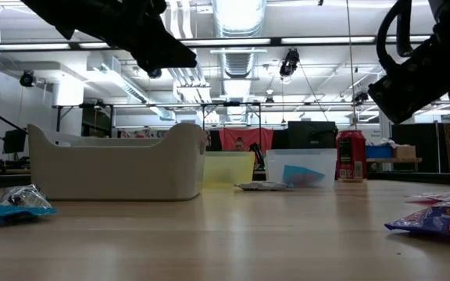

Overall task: Sort candy
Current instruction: Put the red candy into the gray bin

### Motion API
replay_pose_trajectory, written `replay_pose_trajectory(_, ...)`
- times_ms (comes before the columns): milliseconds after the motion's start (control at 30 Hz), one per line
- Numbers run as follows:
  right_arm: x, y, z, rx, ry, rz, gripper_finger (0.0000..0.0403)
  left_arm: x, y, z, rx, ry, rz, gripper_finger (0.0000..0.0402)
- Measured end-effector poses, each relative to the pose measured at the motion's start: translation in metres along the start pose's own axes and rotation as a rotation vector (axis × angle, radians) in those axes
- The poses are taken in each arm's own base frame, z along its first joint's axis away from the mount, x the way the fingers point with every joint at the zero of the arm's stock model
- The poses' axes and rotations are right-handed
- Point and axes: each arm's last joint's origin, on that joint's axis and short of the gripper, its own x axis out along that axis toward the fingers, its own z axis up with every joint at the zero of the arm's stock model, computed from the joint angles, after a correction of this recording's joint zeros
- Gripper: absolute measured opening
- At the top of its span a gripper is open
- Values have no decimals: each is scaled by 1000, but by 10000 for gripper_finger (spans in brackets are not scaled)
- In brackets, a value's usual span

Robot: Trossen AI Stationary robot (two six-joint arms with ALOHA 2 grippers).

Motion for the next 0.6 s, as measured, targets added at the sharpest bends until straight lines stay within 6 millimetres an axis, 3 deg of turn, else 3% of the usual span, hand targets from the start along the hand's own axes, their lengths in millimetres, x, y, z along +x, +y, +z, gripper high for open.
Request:
replay_pose_trajectory(400,-26,-4,-5,-26,-60,62,18,0,-2,0,-47,0,-37,125)
replay_pose_trajectory(600,-32,-6,-2,-13,-211,38,30,0,-2,0,-50,0,-38,125)
